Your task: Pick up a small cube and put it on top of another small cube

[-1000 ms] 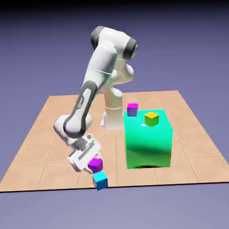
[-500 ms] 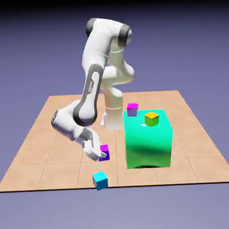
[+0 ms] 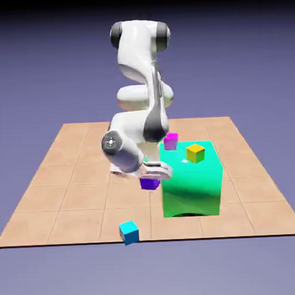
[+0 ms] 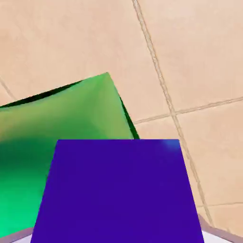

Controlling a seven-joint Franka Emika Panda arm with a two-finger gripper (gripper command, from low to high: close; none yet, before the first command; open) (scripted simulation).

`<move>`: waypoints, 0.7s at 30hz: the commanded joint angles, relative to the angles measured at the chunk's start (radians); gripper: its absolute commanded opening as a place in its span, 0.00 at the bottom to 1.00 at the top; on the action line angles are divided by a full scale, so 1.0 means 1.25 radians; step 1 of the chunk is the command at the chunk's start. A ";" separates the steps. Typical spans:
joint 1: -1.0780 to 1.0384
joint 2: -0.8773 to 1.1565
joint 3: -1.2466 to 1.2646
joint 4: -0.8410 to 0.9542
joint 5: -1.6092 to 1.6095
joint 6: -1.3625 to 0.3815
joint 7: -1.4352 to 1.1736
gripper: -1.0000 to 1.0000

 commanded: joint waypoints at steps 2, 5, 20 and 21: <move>-0.022 -0.058 0.051 0.001 -0.051 -0.036 -0.003 0.00; -0.052 -0.145 0.083 -0.039 -0.036 -0.068 0.059 0.00; -0.191 -0.580 0.144 -0.336 0.244 -0.177 0.526 0.00; -0.197 -0.602 0.141 -0.357 0.270 -0.180 0.558 0.00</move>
